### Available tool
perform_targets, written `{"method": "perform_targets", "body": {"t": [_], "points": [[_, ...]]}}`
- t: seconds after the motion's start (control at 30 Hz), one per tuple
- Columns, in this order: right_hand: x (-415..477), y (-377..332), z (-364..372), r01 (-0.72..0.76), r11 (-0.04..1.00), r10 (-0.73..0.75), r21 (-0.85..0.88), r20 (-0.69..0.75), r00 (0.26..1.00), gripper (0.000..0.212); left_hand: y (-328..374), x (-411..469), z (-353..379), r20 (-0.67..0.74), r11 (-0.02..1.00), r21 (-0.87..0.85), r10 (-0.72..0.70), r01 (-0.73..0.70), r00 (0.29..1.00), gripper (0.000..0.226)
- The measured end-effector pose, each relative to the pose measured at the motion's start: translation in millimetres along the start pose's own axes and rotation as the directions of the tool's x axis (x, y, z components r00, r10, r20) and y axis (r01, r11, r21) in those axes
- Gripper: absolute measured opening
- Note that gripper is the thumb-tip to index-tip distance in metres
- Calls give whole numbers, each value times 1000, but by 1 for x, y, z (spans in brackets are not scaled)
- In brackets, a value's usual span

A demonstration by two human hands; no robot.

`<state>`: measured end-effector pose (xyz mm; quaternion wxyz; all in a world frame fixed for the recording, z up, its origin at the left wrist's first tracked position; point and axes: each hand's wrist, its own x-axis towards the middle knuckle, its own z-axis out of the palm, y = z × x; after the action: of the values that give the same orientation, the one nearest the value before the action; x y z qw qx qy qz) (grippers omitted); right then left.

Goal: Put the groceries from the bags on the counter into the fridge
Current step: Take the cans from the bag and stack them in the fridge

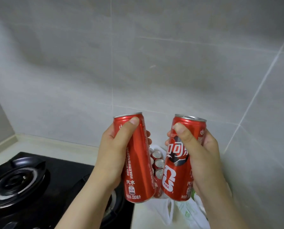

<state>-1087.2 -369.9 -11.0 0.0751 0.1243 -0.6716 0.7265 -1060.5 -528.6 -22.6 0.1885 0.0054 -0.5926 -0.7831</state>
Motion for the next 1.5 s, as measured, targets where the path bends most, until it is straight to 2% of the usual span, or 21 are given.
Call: {"method": "perform_targets", "body": {"t": [0.1, 0.23, 0.37, 0.57, 0.73, 0.87, 1.0, 1.07, 1.27, 1.4, 1.5], "points": [[3, -1, -11, -22, 1000, 21, 21, 63, 998, 59, 1, -11, 11, -58, 1000, 20, 24, -22, 998, 62], [8, -2, -22, -32, 998, 23, 48, 171, 985, 57, 3, -31, 23, -146, 993, 102, 72, -58, 987, 66], [5, -4, -19, -32, 994, 0, 108, 286, 958, 47, 9, -57, 23, -251, 983, 166, 124, -83, 960, 62], [-20, -12, 15, -32, 982, -51, 184, 429, 902, 39, 35, -102, -2, -400, 955, 266, 230, -128, 887, 56], [-52, -28, 63, -31, 966, -118, 256, 544, 831, 32, 65, -144, -36, -482, 929, 338, 309, -151, 820, 64], [-90, -47, 113, -44, 949, -175, 313, 634, 753, 22, 97, -187, -74, -543, 906, 394, 364, -153, 757, 69], [-138, -63, 164, -45, 935, -234, 351, 709, 665, 44, 129, -237, -115, -606, 880, 445, 432, -166, 668, 67], [-168, -72, 192, -72, 925, -255, 372, 752, 608, 48, 145, -267, -137, -636, 866, 469, 466, -171, 616, 66], [-234, -91, 248, -170, 892, -308, 419, 837, 452, 48, 176, -335, -178, -682, 842, 512, 520, -171, 514, 60], [-272, -102, 282, -231, 875, -341, 426, 880, 330, 38, 192, -373, -201, -724, 832, 529, 544, -165, 424, 64], [-296, -107, 308, -275, 864, -360, 421, 900, 247, 39, 200, -396, -213, -746, 819, 556, 567, -143, 349, 66]]}}
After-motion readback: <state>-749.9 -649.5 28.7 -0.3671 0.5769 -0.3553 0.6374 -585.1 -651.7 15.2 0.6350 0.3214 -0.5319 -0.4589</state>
